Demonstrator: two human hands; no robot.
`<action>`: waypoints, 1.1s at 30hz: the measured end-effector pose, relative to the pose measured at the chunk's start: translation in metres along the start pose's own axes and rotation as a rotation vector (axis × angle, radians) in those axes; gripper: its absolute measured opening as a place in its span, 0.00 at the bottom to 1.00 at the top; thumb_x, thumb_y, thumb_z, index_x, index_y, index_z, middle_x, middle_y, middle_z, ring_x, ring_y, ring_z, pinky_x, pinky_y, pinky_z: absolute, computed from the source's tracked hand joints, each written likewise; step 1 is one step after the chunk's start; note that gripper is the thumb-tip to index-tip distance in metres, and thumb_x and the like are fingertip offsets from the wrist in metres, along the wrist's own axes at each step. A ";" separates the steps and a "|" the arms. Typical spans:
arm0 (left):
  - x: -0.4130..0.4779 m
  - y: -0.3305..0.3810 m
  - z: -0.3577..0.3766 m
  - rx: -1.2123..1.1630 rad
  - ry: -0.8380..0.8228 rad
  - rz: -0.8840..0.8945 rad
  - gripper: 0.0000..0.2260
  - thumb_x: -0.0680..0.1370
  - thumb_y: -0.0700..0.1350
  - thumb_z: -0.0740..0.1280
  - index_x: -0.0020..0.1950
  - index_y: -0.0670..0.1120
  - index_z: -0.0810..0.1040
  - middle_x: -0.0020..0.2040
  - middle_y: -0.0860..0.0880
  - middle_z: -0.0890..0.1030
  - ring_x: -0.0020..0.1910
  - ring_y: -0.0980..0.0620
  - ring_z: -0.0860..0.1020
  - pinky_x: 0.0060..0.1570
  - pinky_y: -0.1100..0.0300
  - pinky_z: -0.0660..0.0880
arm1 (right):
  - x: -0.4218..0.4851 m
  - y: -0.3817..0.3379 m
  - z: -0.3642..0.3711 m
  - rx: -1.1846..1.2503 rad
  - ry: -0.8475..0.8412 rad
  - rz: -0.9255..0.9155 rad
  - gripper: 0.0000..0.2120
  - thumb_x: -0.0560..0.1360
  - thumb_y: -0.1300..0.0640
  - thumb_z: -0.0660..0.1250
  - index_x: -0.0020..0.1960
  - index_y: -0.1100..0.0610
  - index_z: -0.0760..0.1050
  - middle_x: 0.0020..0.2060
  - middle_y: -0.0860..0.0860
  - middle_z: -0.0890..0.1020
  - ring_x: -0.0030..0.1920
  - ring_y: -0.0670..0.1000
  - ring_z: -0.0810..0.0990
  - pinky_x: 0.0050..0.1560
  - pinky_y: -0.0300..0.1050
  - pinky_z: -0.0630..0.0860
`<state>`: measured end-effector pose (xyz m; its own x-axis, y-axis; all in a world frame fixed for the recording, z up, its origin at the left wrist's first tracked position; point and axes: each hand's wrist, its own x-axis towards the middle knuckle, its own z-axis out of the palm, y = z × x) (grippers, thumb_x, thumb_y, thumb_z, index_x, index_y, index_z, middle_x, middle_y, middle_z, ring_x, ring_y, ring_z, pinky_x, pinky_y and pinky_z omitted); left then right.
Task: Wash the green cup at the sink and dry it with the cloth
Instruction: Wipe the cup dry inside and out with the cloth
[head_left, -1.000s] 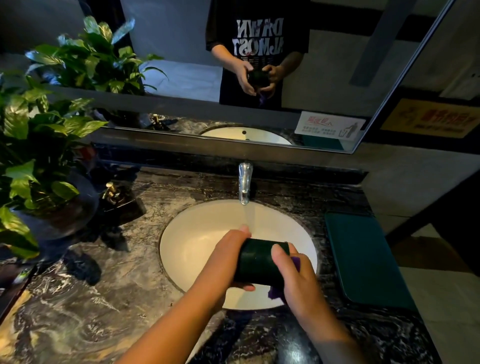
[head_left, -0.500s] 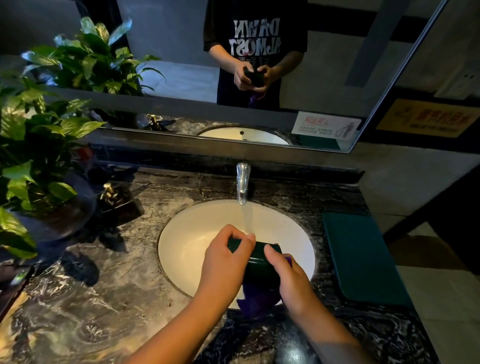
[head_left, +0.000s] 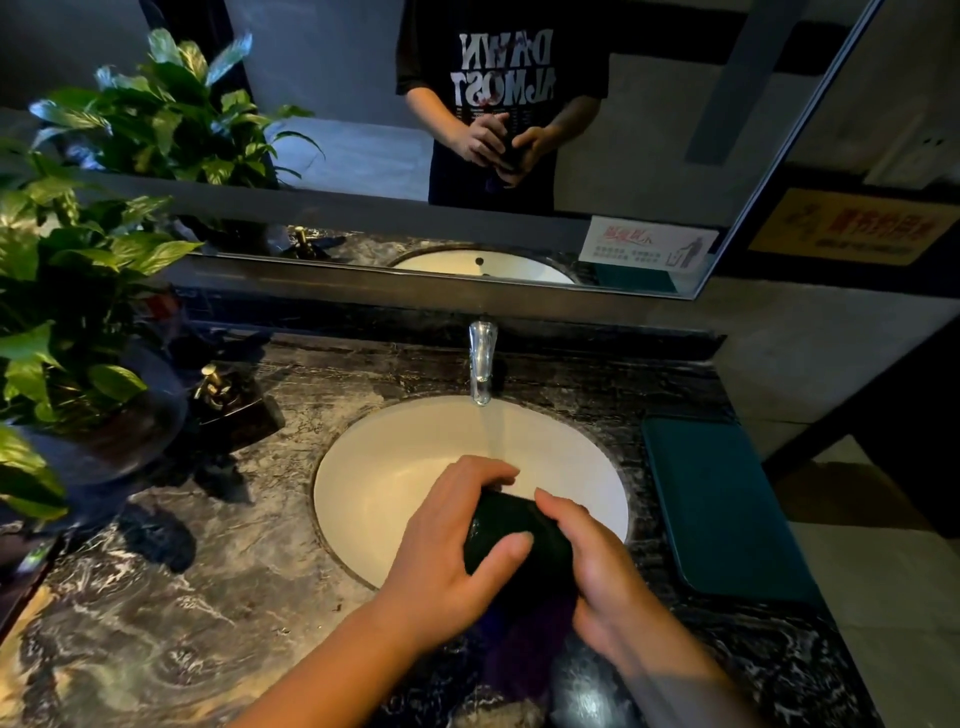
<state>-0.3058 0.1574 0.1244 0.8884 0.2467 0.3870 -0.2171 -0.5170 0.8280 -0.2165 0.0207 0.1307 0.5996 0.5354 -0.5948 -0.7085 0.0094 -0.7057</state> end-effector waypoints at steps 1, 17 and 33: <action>0.006 0.004 0.002 -0.071 -0.032 -0.101 0.23 0.78 0.64 0.60 0.67 0.52 0.72 0.58 0.53 0.78 0.58 0.53 0.78 0.55 0.57 0.76 | -0.001 -0.002 0.000 -0.014 0.027 -0.045 0.31 0.66 0.46 0.75 0.62 0.66 0.81 0.55 0.70 0.84 0.51 0.67 0.85 0.49 0.58 0.83; 0.019 0.007 0.004 -0.790 0.092 -1.184 0.17 0.76 0.60 0.68 0.48 0.46 0.83 0.32 0.47 0.82 0.26 0.51 0.79 0.22 0.63 0.68 | 0.002 -0.001 -0.005 -1.149 -0.120 -0.878 0.14 0.78 0.41 0.59 0.35 0.40 0.73 0.51 0.35 0.75 0.63 0.46 0.74 0.62 0.42 0.69; 0.012 0.017 0.007 0.094 0.238 -0.202 0.10 0.74 0.57 0.65 0.48 0.52 0.76 0.41 0.56 0.78 0.42 0.55 0.78 0.40 0.52 0.77 | 0.003 -0.008 0.003 -0.142 -0.013 -0.034 0.31 0.68 0.42 0.70 0.62 0.62 0.83 0.56 0.64 0.86 0.58 0.63 0.85 0.59 0.57 0.81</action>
<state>-0.2963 0.1454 0.1400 0.7880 0.5309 0.3116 0.0025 -0.5090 0.8608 -0.2103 0.0244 0.1358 0.6170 0.5475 -0.5653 -0.6276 -0.0909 -0.7732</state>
